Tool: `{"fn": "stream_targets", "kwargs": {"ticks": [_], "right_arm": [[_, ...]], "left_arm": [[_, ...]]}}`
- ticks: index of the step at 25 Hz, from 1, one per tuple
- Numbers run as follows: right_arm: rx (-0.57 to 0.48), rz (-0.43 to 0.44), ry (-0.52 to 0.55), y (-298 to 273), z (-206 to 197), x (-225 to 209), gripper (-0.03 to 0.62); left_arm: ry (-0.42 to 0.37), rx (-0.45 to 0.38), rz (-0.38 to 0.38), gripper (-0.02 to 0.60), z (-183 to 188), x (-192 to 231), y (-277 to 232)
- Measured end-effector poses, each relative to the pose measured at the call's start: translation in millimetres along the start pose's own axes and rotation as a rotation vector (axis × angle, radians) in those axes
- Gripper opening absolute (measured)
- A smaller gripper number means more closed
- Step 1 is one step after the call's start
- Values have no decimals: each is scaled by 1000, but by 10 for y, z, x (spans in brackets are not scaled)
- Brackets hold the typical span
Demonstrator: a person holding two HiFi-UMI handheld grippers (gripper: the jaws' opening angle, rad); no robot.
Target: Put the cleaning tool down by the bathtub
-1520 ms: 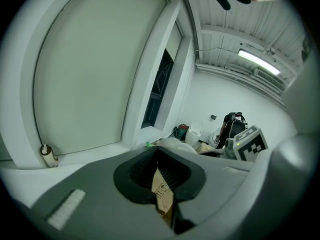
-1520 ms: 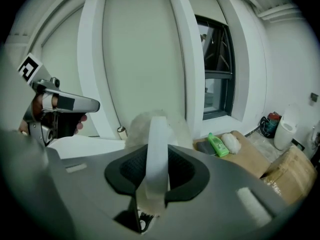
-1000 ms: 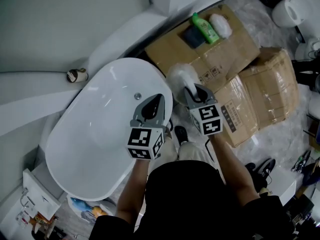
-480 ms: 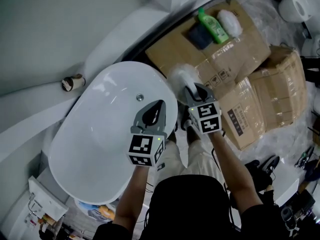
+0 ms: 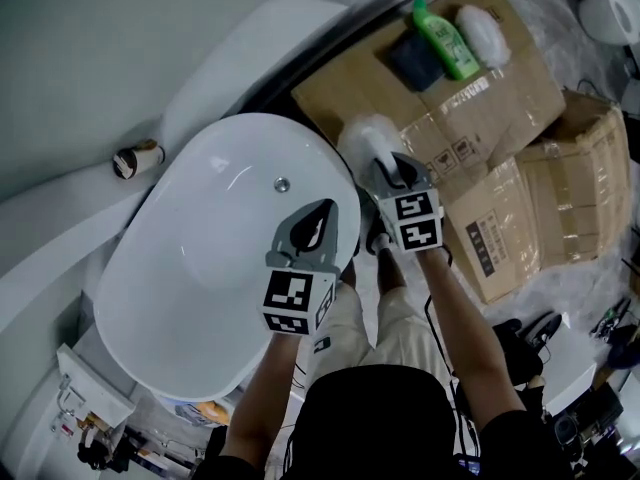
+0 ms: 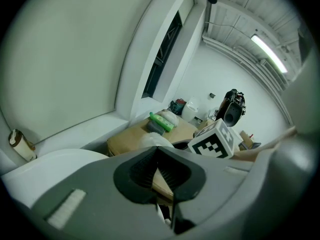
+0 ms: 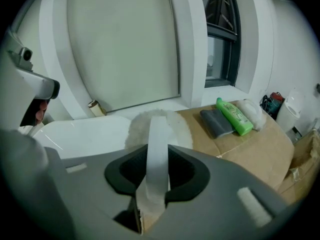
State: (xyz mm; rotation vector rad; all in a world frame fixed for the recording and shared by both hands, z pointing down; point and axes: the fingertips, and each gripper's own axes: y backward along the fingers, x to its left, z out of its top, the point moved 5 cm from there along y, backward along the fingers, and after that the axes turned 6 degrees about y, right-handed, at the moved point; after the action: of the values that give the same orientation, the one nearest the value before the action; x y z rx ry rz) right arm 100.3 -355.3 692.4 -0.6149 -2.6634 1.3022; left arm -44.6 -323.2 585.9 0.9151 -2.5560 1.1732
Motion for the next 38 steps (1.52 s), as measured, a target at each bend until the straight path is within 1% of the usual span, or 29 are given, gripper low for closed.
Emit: {"fn": "stream_targets", "kwargs": {"ticks": [2,5,10,14,21,25,31,32,34,38], "right_arm": [[13,-4,-6,-106,-72,-43,95],[26,-4,-9,-275,-153,-64,95],[28,4,-16,-462,-224,-44,97],[36,4,-5,-565,-256,-51,97],[35,-2,-5,-619,-317,-11,98],[42,-21,-9,-644,-339,-11,101],[31,-32,4,-658,-284,3,106],[30,-32,5,-659,-277,6,121],[34,-33,10,-666,-273,15,132],[53,-39,29,-657,-287,35,141]], "left_arm": [[-13,13,2,-2,-59,15,-79],[-12,26,2,-3,-131,43,-154],[-16,44,-2,-2,-217,69,-173],[8,48,18,-2,-284,157,-163],[17,56,32,-2,-351,245,-119],[20,58,35,-2,-358,285,-104],[12,61,31,-2,-356,335,-74],[11,61,30,-2,-353,342,-67],[11,60,29,-2,-350,357,-48],[2,64,29,-2,-349,384,-10]]}}
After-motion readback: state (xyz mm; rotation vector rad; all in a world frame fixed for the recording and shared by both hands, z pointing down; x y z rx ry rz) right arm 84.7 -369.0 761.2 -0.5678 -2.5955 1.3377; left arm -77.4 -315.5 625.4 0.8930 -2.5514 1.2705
